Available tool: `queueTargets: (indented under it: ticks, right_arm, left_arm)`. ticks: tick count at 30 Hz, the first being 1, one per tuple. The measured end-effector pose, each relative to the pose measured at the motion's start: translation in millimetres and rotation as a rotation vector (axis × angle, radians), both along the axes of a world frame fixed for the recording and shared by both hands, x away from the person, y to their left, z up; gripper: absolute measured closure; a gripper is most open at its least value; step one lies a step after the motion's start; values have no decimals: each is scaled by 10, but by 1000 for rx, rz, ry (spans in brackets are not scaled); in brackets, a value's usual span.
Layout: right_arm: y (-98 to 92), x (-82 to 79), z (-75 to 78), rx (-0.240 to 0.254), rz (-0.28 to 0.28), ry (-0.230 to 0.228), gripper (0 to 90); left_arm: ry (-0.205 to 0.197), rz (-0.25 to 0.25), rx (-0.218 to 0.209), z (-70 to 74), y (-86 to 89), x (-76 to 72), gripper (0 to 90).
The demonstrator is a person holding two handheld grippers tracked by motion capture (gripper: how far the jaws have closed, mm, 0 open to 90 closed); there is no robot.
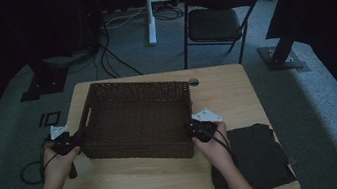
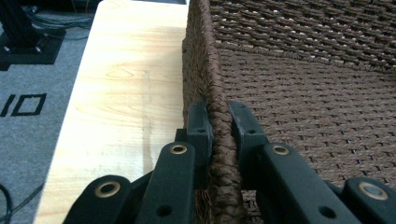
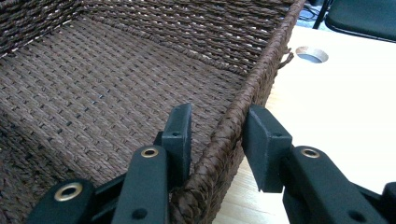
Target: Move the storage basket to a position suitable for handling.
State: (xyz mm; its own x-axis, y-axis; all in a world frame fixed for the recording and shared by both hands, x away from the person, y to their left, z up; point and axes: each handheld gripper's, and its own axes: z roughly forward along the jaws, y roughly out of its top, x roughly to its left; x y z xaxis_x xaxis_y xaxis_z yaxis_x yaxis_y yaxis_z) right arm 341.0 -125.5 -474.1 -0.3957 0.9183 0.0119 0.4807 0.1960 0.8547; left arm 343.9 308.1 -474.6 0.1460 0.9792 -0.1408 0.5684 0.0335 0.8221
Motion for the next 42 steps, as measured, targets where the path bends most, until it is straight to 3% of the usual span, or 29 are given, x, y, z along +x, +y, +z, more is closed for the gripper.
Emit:
queueTargets:
  ticks: [15, 19, 25, 32, 42]
  right_arm:
    - [-238, -109, 17, -36, 51, 7, 638]
    - [-271, -142, 10, -26, 62, 5, 637]
    - [-332, -197, 7, -19, 79, 8, 636]
    - [-335, -298, 8, -23, 75, 8, 637]
    - [-197, -418, 14, -32, 76, 8, 639]
  left_arm:
    - [7, 20, -5, -2, -219, -330, 809]
    - [2, 19, -29, -12, -232, -414, 805]
    - [12, 9, -17, -3, -269, -533, 798]
    - [17, 6, -18, -2, -268, -603, 800]
    - [26, 8, -17, 5, -125, -706, 800]
